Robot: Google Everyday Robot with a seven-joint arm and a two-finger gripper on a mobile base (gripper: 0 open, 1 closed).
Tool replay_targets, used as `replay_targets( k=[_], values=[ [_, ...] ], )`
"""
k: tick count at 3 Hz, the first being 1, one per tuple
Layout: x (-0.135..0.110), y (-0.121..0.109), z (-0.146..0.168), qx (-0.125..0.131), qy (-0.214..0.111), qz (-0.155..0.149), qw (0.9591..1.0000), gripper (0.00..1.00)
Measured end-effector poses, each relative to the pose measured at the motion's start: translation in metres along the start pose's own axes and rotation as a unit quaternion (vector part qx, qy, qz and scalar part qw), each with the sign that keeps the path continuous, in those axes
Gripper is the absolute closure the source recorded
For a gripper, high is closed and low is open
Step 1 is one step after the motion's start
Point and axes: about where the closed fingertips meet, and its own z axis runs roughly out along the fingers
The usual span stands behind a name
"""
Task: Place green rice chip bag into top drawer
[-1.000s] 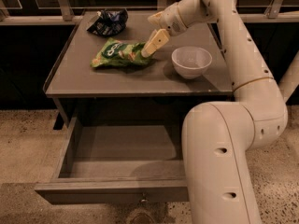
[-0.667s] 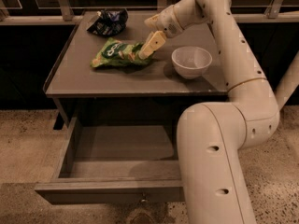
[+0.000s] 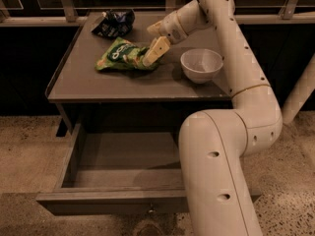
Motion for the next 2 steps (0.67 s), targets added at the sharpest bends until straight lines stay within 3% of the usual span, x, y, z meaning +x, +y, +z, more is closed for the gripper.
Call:
replay_targets(
  k=[1,2],
  values=[
    [0.0069,0.0008,0.0106,-0.011,-0.007,0.009,0.9999,0.0],
    [0.007,0.0007,0.011,-0.011,-0.007,0.009,0.9999,0.19]
  ],
)
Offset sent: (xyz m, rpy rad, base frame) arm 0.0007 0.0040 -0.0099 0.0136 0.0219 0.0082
